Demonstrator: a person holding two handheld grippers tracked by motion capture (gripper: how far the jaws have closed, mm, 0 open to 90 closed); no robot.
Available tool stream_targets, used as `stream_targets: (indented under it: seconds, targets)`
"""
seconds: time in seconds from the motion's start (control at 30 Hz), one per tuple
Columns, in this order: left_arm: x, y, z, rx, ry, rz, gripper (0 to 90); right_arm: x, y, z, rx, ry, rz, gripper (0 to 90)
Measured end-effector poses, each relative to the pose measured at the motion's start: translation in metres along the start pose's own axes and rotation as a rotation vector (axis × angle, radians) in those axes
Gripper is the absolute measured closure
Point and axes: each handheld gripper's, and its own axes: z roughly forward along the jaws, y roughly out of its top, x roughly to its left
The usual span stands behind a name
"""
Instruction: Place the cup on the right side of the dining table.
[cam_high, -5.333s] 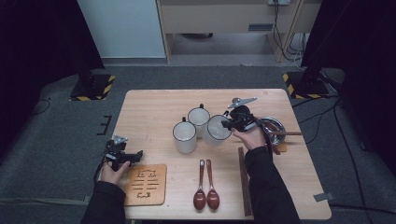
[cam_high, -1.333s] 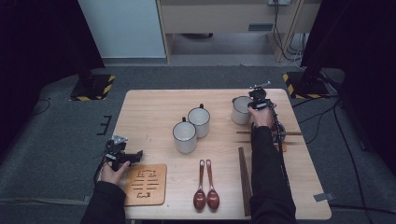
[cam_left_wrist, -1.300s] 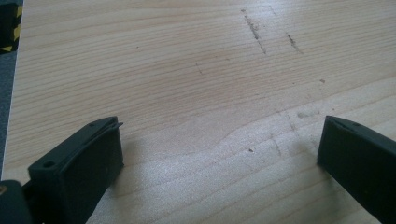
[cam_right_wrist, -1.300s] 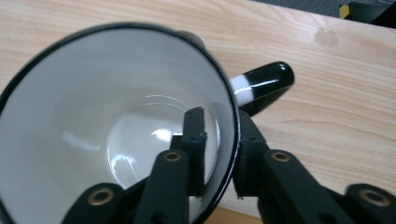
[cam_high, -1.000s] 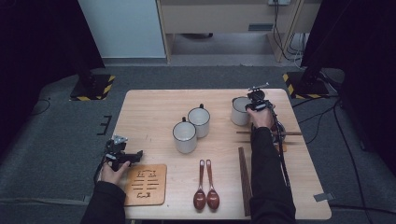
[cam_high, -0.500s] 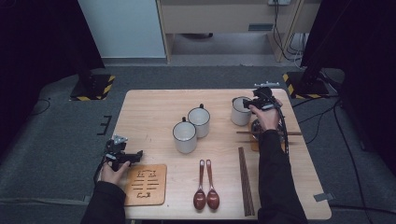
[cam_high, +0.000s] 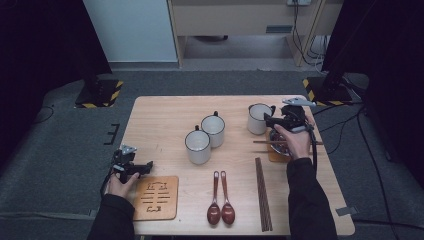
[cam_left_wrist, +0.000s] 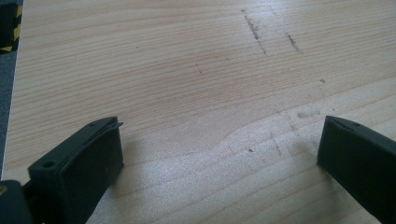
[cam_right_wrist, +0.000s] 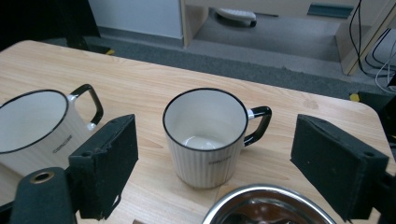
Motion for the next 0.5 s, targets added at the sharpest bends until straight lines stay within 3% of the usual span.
stream_targets:
  seconds: [0.23,0.5]
  targets:
    - [0.000,0.000,0.000,0.000,0.000,0.000,0.0,-0.002,-0.021,-0.024,-0.018,0.032,0.025,13.0]
    - [0.000,0.000,0.000,0.000,0.000,0.000,0.0,-0.005,-0.060,-0.059,-0.049,0.049,0.039,11.5]
